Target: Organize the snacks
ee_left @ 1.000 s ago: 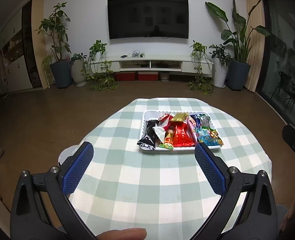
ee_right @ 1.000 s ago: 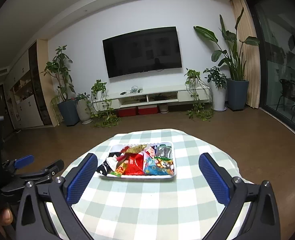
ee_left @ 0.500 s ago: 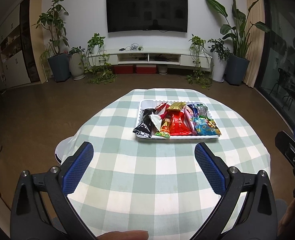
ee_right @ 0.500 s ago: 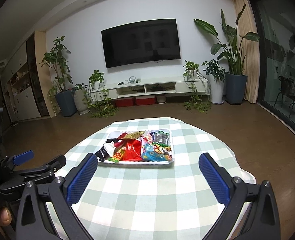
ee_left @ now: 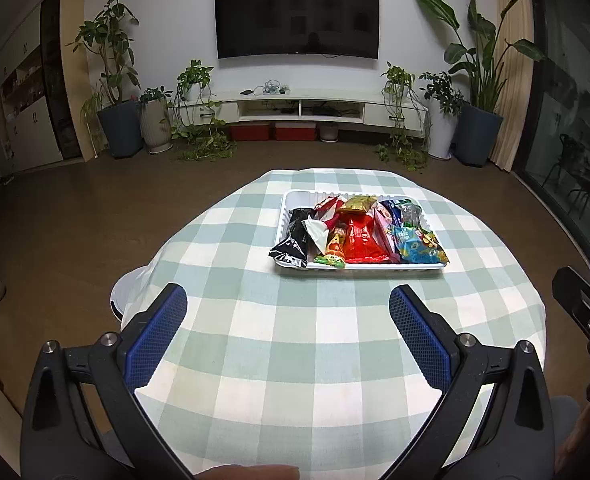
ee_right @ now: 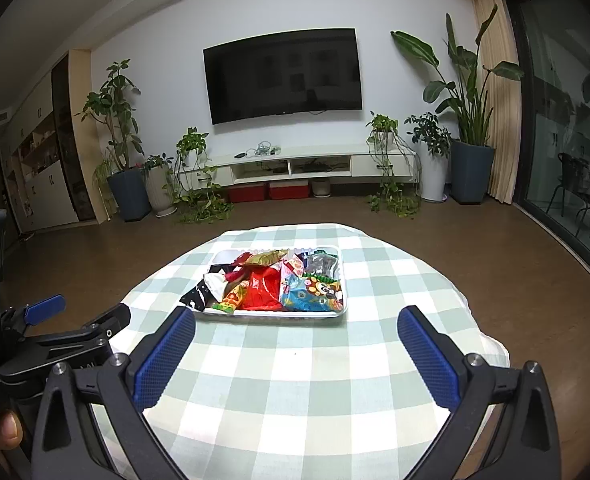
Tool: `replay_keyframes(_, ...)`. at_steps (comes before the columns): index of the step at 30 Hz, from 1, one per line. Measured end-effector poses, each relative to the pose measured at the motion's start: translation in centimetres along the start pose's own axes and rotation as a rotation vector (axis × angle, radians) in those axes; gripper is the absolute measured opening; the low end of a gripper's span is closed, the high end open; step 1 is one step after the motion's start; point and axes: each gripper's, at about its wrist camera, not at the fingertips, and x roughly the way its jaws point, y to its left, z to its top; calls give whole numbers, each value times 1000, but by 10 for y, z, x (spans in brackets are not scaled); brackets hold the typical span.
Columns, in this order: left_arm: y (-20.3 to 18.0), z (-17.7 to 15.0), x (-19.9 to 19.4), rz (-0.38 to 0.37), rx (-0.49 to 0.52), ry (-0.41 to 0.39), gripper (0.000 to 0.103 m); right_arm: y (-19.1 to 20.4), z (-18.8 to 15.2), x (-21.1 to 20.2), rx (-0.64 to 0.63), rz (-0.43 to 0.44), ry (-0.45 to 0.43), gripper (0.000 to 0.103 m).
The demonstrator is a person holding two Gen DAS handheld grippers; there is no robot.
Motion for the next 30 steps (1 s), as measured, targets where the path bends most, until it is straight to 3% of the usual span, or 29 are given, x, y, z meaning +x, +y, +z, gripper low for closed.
replay_keyframes(30, -1, -9, 22, 11, 0, 37, 103, 2, -1, 0, -7, -3, 20, 103)
